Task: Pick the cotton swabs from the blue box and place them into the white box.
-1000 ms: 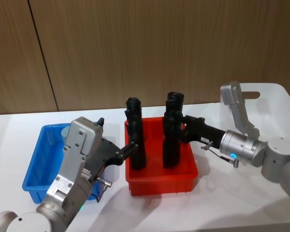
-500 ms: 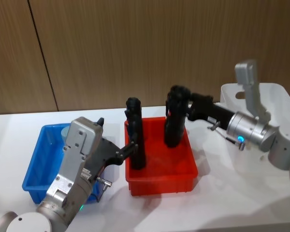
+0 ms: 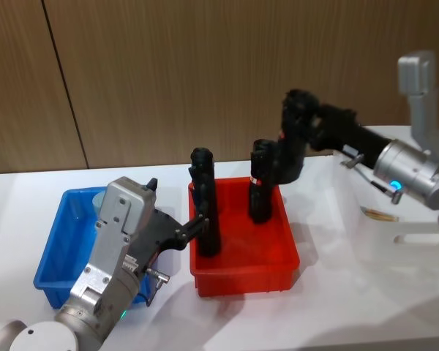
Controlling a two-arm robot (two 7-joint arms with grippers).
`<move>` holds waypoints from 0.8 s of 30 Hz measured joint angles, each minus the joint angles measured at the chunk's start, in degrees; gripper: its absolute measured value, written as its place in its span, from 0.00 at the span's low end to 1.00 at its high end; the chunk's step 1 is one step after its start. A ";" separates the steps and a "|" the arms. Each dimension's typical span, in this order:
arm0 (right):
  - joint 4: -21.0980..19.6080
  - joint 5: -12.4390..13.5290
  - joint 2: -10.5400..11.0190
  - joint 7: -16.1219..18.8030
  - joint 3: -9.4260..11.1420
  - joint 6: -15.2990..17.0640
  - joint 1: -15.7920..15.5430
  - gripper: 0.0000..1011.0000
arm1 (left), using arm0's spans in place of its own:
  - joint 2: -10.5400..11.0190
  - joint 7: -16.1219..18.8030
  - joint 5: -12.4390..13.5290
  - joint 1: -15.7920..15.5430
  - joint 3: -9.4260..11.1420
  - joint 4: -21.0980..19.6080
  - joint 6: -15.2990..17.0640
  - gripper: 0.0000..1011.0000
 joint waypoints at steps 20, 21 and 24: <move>-12.56 -3.66 5.00 -11.43 4.56 6.65 -4.04 0.36 | 0.00 0.00 0.00 0.00 0.00 0.00 0.00 0.99; -12.66 -4.08 5.35 -12.21 4.90 6.98 -4.05 0.36 | 0.00 0.00 0.00 0.00 0.00 0.00 0.00 0.99; -12.56 -4.98 5.91 -13.63 5.43 7.59 -4.01 0.36 | 0.00 0.00 0.00 0.00 0.00 0.00 0.00 0.99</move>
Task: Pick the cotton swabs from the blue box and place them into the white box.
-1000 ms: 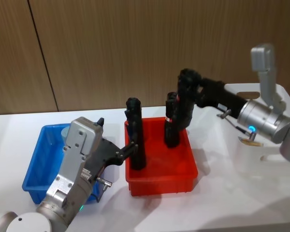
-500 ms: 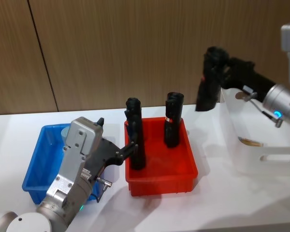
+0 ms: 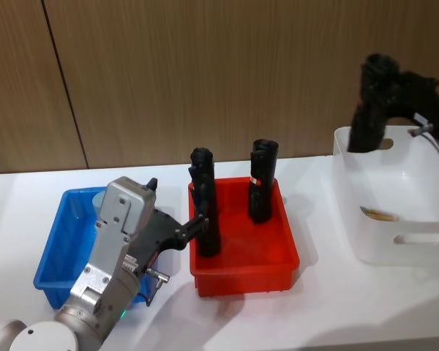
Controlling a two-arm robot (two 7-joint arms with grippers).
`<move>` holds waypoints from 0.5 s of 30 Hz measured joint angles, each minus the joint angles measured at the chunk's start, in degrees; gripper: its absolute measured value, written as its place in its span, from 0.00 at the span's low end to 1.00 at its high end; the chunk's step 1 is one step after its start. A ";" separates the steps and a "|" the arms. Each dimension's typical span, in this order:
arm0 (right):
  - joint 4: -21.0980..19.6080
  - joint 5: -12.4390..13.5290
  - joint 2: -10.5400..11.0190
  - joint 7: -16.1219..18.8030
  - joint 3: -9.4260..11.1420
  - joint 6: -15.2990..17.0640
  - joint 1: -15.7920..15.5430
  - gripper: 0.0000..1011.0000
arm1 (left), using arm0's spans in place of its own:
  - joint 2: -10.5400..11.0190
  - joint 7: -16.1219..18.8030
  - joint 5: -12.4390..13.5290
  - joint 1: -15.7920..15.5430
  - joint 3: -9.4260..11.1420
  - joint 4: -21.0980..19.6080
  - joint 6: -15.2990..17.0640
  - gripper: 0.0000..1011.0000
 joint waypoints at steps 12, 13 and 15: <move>6.30 -2.58 1.70 -2.82 1.68 1.14 1.53 0.36 | 0.00 0.00 0.00 0.00 0.00 0.00 0.00 0.99; 6.88 -2.62 1.77 -2.86 1.75 1.13 1.70 0.36 | 0.00 0.00 0.00 0.00 0.00 0.00 0.00 0.99; 8.31 -2.78 1.88 -2.91 1.87 1.09 1.96 0.36 | 0.00 0.00 0.00 0.00 0.00 0.00 0.00 0.99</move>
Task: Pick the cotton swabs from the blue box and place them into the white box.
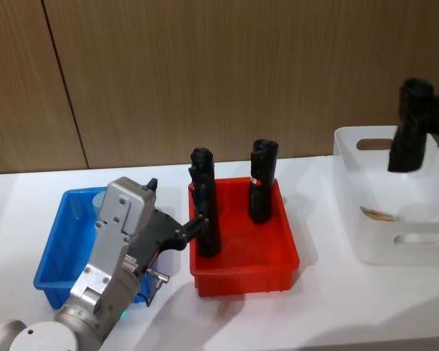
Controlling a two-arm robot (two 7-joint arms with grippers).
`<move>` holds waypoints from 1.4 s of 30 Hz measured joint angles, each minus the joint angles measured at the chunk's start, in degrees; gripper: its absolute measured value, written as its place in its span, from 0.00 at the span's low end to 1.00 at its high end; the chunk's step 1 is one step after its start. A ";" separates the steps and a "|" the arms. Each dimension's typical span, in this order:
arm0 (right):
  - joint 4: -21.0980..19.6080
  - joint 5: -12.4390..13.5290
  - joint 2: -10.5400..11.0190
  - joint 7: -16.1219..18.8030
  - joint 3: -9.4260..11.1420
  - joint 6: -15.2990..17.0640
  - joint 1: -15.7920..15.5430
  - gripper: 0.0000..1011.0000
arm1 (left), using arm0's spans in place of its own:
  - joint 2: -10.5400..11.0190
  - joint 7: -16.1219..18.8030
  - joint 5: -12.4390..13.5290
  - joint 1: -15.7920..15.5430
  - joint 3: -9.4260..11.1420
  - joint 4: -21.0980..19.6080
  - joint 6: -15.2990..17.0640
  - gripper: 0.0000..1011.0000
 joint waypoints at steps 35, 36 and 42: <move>21.89 -0.27 0.83 0.90 1.09 -4.71 5.61 0.78 | 0.00 0.00 0.00 0.00 0.00 0.00 0.00 0.99; 22.08 -0.25 0.85 0.92 1.12 -4.84 5.61 0.81 | 0.00 0.00 0.00 0.00 0.00 0.00 0.00 0.99; 22.31 -0.19 0.95 1.02 1.26 -5.35 5.53 0.95 | 0.00 0.00 0.00 0.00 0.00 0.00 0.00 0.99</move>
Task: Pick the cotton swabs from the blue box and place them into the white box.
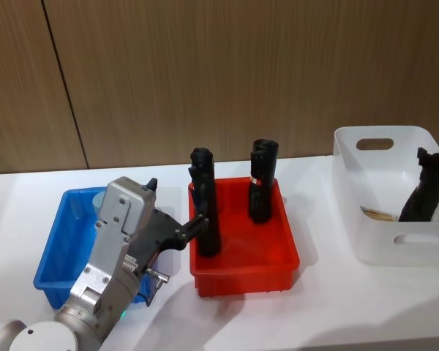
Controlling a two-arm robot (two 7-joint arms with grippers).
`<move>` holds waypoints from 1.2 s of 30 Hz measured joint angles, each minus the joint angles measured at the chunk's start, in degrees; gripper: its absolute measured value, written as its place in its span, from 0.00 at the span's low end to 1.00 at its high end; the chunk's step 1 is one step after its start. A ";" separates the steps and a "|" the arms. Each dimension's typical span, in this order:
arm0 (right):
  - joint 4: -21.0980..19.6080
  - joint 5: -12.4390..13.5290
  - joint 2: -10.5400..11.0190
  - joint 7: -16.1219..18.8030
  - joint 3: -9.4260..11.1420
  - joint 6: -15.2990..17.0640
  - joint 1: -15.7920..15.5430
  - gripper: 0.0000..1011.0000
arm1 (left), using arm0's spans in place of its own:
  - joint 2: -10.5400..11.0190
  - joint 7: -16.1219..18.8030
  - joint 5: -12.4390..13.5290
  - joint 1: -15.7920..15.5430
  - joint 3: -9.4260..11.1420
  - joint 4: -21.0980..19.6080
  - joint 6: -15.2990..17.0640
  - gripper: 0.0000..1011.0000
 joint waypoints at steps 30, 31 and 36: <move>-5.44 0.65 0.77 0.21 1.19 -0.41 -3.38 0.99 | 0.00 0.00 0.00 0.00 0.00 0.00 0.00 0.99; -5.53 0.66 0.79 0.21 1.21 -0.40 -3.42 0.99 | 0.00 0.00 0.00 0.00 0.00 0.00 0.00 0.99; -5.89 0.70 0.82 0.20 1.28 -0.37 -3.64 0.99 | 0.00 0.00 0.00 0.00 0.00 0.00 0.00 0.99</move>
